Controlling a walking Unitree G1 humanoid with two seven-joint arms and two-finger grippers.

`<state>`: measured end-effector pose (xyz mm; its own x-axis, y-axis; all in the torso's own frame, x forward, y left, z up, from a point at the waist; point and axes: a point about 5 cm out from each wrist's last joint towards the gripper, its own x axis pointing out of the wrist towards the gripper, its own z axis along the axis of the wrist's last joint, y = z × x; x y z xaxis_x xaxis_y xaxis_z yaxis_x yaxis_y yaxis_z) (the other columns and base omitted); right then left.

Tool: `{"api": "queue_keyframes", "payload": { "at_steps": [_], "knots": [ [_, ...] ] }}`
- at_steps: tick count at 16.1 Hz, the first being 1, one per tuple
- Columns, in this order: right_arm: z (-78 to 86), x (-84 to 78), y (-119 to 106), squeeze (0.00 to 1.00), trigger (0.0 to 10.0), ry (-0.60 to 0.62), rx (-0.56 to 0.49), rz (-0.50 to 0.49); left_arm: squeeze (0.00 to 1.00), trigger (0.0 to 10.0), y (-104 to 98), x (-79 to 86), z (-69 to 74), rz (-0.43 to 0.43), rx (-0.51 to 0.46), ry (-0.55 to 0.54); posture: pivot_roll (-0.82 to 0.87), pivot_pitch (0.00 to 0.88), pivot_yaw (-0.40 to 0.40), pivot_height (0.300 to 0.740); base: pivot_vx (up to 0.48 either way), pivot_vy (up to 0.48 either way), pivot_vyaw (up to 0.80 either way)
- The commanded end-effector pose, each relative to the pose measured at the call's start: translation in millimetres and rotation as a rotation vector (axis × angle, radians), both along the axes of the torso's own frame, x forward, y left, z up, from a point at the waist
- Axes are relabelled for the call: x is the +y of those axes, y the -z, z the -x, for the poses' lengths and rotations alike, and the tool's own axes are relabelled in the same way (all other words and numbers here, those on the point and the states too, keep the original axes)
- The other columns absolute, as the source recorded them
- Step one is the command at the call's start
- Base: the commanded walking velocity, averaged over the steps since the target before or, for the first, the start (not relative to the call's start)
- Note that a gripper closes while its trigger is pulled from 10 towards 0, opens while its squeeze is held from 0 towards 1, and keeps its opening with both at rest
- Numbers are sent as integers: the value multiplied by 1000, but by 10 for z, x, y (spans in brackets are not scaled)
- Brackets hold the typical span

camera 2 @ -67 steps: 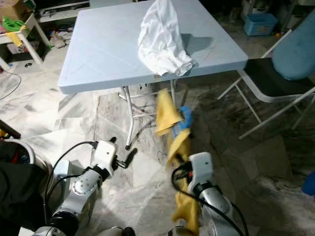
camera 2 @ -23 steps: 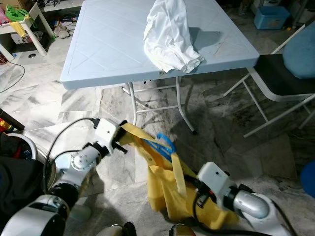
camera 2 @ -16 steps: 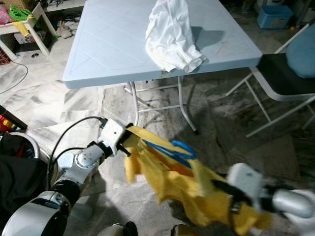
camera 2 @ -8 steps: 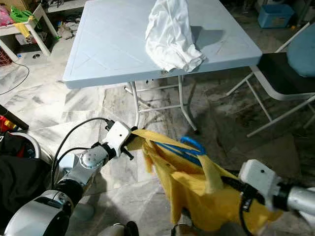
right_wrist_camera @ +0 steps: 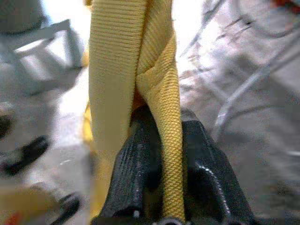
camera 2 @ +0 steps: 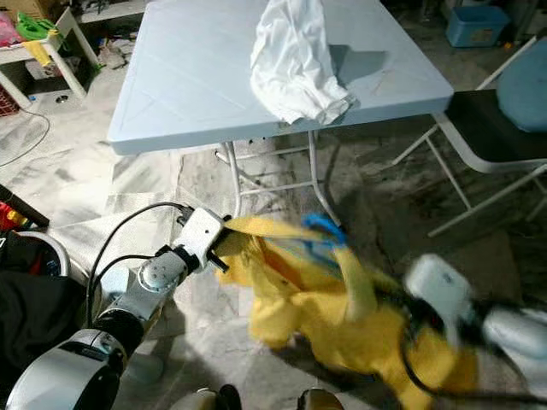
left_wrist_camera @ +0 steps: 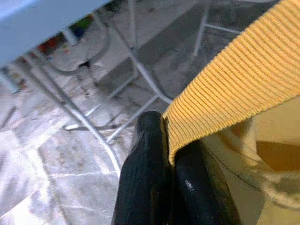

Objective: Hang hanger

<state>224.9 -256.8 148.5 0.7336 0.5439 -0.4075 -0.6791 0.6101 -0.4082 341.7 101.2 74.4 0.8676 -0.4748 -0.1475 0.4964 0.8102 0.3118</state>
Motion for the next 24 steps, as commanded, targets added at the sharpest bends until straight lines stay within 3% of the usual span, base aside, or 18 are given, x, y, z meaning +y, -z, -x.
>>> {"api": "queue_keyframes", "payload": {
  "at_steps": [1,3,5,7,9,10,11,15,16,19,22,24],
  "knots": [
    [-86,31,-96,0,10000,63,-118,-49,0,0,180,277,51,-12,84,-152,-195,156,104,740,0,0,0],
    [-76,182,-42,0,10000,18,-117,-60,0,0,198,204,73,-4,84,-134,-198,158,106,740,0,0,0],
    [-20,257,47,0,10000,-49,-88,15,0,0,182,185,63,-3,77,-134,-202,159,107,740,0,0,0],
    [111,105,180,0,10000,-134,16,184,0,0,88,268,-26,-15,67,-161,-210,161,107,740,0,0,0],
    [145,46,212,0,10000,-155,47,237,0,0,75,287,-41,-19,70,-167,-211,161,109,740,0,0,0],
    [245,-132,208,0,10000,-212,142,358,0,0,93,317,-42,-26,102,-158,-214,162,115,740,0,0,0],
    [268,-206,158,0,10000,-223,173,380,0,0,114,320,-32,-32,121,-147,-214,163,116,740,0,0,0],
    [250,-285,-299,0,10000,-261,166,262,0,0,195,301,23,-64,153,-107,-224,164,125,740,0,0,0],
    [202,-298,-538,0,10000,-258,119,164,0,0,237,263,56,-62,174,-81,-227,164,123,740,0,0,0],
    [122,-481,-789,0,10000,-196,43,97,0,0,313,186,125,-64,212,-16,-224,161,118,740,0,0,0],
    [106,-491,-917,0,10000,-165,-21,-18,0,0,397,172,188,-66,259,6,-220,159,109,740,0,0,0],
    [96,-471,-811,0,10000,-152,-3,50,0,0,432,176,210,-64,285,4,-220,158,107,740,0,0,0]
  ]
}}
